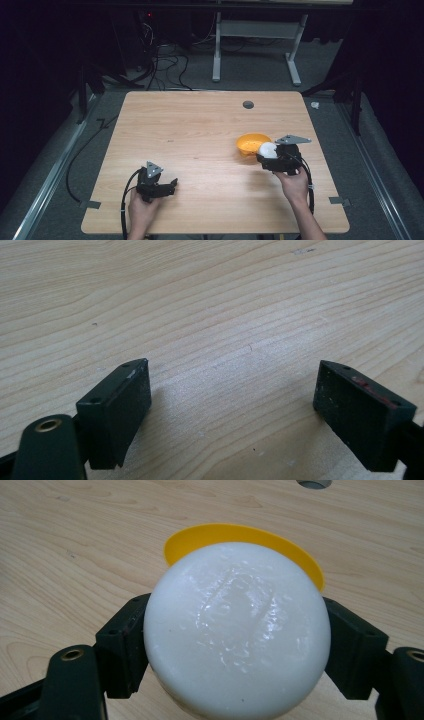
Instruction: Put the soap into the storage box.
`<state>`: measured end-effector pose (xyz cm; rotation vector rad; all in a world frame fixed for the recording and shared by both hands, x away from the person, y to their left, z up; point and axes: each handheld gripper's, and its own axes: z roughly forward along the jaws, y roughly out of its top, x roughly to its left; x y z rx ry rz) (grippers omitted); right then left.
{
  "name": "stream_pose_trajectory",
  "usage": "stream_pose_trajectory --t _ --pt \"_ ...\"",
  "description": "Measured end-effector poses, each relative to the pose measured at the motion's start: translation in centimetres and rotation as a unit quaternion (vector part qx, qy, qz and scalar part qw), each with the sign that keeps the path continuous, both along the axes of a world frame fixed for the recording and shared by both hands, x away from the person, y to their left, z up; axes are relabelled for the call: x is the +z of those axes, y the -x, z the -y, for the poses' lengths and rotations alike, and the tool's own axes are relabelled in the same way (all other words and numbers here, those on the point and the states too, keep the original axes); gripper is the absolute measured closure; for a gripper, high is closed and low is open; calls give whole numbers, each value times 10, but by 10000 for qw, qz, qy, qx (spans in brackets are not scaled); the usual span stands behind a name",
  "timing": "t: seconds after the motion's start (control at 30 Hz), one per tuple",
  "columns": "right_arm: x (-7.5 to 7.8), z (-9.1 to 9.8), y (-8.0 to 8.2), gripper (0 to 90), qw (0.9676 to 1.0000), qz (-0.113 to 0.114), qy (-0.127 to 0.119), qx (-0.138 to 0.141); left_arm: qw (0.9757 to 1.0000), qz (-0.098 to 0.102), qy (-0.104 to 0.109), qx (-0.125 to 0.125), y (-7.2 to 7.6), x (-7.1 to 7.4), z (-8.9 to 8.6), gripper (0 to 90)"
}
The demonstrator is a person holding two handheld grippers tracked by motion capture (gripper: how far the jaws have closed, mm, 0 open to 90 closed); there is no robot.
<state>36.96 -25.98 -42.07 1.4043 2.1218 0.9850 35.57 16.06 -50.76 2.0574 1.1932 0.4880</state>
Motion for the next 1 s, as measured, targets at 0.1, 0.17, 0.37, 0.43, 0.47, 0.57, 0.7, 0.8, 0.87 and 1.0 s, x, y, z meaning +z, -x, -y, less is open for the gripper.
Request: stream_pose_trajectory --t 0.1,0.17,0.37,0.43,0.47,0.57,0.7,0.8,0.87,1.0 --pt "2 -3 -4 248 10000 -7 24 17 10000 0 0 -1 0 0 0 159" --pt "4 -4 -6 248 10000 -1 29 27 10000 0 0 -1 0 0 0 159" --pt "4 -8 -14 248 10000 -26 46 54 10000 0 0 -1 0 0 0 159" --pt "4 -10 -16 248 9999 -43 81 70 10000 0 1 -1 0 0 0 159" --pt "4 -12 -17 248 9999 -55 97 80 10000 0 1 -1 0 0 0 159" --pt "4 -14 -21 248 9998 -84 118 102 10000 0 0 -1 0 0 0 159" --pt "6 -17 -26 248 9999 -63 61 126 10000 0 0 -1 0 0 0 159" --pt "7 -19 -29 248 9998 -94 88 136 10000 0 0 -1 0 0 0 159" --pt "7 -21 -31 248 9998 -91 95 145 10000 0 -1 -2 0 0 0 159" --pt "8 -22 -36 247 9998 -121 110 142 10000 1 0 -2 0 0 0 159"
